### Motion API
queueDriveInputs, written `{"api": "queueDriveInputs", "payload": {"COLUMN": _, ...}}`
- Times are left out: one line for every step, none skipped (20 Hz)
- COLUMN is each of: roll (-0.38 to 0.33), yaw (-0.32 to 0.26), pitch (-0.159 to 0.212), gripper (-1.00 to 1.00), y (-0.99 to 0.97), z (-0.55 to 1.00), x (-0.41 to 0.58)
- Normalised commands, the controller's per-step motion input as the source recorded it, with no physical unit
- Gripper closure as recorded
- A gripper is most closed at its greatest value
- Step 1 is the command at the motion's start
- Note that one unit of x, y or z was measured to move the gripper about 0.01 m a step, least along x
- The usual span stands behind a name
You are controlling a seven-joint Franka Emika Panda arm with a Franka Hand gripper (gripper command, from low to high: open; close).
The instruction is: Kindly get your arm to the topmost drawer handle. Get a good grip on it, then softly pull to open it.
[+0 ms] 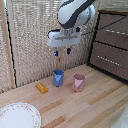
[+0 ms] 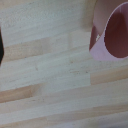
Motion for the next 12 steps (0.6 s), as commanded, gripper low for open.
{"api": "queueDriveInputs", "payload": {"roll": 0.000, "yaw": 0.107, "pitch": 0.000, "gripper": -1.00, "y": 0.09, "z": 0.00, "x": 0.000}}
{"api": "queueDriveInputs", "payload": {"roll": -0.226, "yaw": 0.013, "pitch": -0.020, "gripper": -1.00, "y": -0.32, "z": 0.51, "x": -0.306}}
{"api": "queueDriveInputs", "payload": {"roll": -0.226, "yaw": 0.013, "pitch": -0.020, "gripper": -1.00, "y": -0.32, "z": 0.51, "x": -0.306}}
{"api": "queueDriveInputs", "payload": {"roll": -0.239, "yaw": 0.014, "pitch": -0.014, "gripper": -1.00, "y": -0.33, "z": 0.47, "x": -0.309}}
{"api": "queueDriveInputs", "payload": {"roll": -0.274, "yaw": 0.024, "pitch": -0.027, "gripper": -1.00, "y": -0.40, "z": 0.32, "x": -0.294}}
{"api": "queueDriveInputs", "payload": {"roll": -0.283, "yaw": 0.029, "pitch": -0.025, "gripper": -1.00, "y": -0.40, "z": 0.29, "x": -0.297}}
{"api": "queueDriveInputs", "payload": {"roll": -0.287, "yaw": 0.031, "pitch": -0.031, "gripper": -1.00, "y": -0.40, "z": 0.29, "x": -0.294}}
{"api": "queueDriveInputs", "payload": {"roll": -0.289, "yaw": 0.033, "pitch": -0.035, "gripper": -1.00, "y": -0.41, "z": 0.27, "x": -0.294}}
{"api": "queueDriveInputs", "payload": {"roll": -0.290, "yaw": 0.036, "pitch": -0.040, "gripper": -1.00, "y": -0.41, "z": 0.27, "x": -0.294}}
{"api": "queueDriveInputs", "payload": {"roll": -0.289, "yaw": 0.036, "pitch": -0.040, "gripper": -1.00, "y": -0.41, "z": 0.27, "x": -0.291}}
{"api": "queueDriveInputs", "payload": {"roll": -0.289, "yaw": 0.035, "pitch": -0.040, "gripper": -1.00, "y": -0.41, "z": 0.27, "x": -0.291}}
{"api": "queueDriveInputs", "payload": {"roll": -0.313, "yaw": 0.029, "pitch": -0.049, "gripper": -1.00, "y": -0.45, "z": 0.18, "x": -0.240}}
